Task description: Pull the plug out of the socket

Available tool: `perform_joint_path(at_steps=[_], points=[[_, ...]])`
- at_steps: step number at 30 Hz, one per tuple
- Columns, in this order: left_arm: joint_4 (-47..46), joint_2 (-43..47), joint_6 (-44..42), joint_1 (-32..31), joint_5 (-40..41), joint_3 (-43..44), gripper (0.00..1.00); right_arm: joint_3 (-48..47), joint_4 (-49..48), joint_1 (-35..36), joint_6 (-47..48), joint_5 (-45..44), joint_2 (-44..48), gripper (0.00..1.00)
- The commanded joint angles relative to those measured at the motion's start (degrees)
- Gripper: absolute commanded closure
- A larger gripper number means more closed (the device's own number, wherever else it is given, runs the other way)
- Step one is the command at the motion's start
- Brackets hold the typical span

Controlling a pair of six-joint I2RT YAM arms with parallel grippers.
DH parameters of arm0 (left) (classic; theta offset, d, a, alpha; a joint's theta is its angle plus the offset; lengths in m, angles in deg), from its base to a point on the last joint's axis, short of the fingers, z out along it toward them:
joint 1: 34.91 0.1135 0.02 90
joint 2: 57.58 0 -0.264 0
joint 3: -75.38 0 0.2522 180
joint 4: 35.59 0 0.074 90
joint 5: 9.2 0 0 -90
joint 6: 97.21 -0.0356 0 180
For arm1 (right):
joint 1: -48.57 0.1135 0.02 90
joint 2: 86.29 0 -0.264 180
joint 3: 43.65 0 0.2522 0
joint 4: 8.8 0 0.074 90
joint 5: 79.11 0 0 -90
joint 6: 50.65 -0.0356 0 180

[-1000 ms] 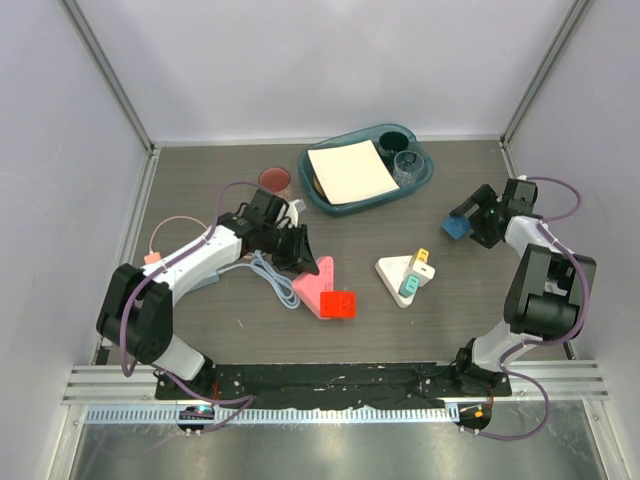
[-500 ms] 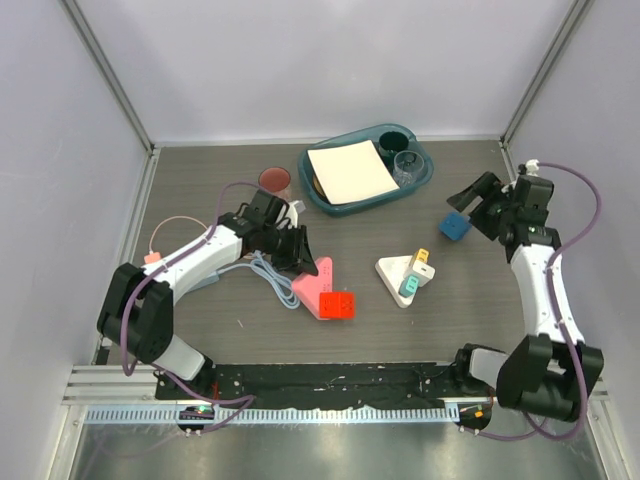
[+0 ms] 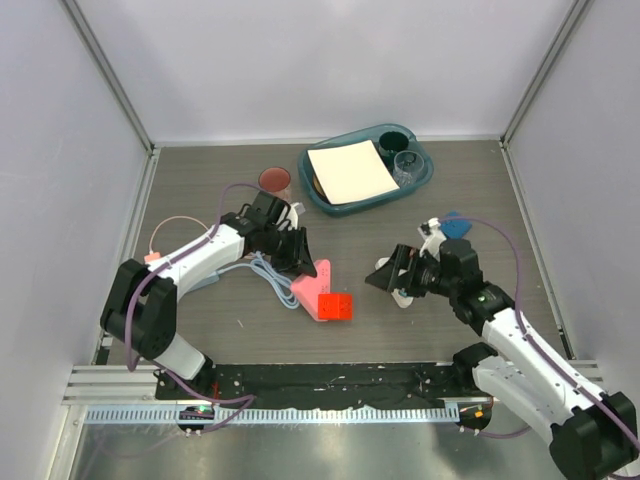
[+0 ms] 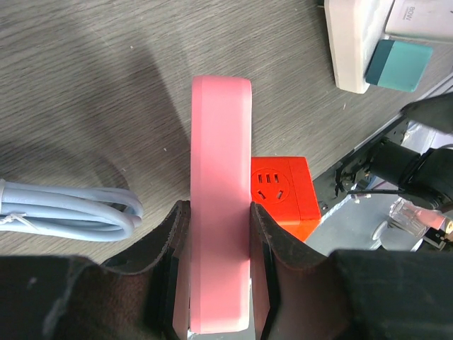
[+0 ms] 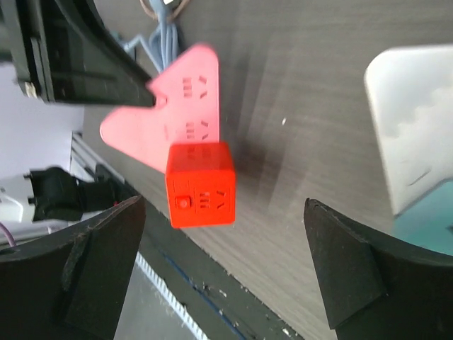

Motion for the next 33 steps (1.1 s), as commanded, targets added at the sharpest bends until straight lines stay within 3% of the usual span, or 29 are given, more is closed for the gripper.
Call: perform_joint_path(at_steps=[1,9,24,33], points=[[-0.7,-0.1,0.0,0.0,-2.2,1.0,1.00,1.5,-7.2,6.8,-3.3,-4.4,0.3,0.00],[-0.7,-0.6,-0.1,0.1,-2.4,1.3,1.00,1.1,-13.1,20.4,-4.9,-13.7,-8.6,0.00],[-0.8,-0.8,-0.1,0.2,-2.6,1.1,1.00,4.1,-26.8,27.9,-7.5,-18.2,-21.1,0.01],[-2.0,-1.1,0.7,0.3,-3.3,0.7,1.00,7.1,-34.3,28.4,-9.7,-16.9,-22.6,0.12]])
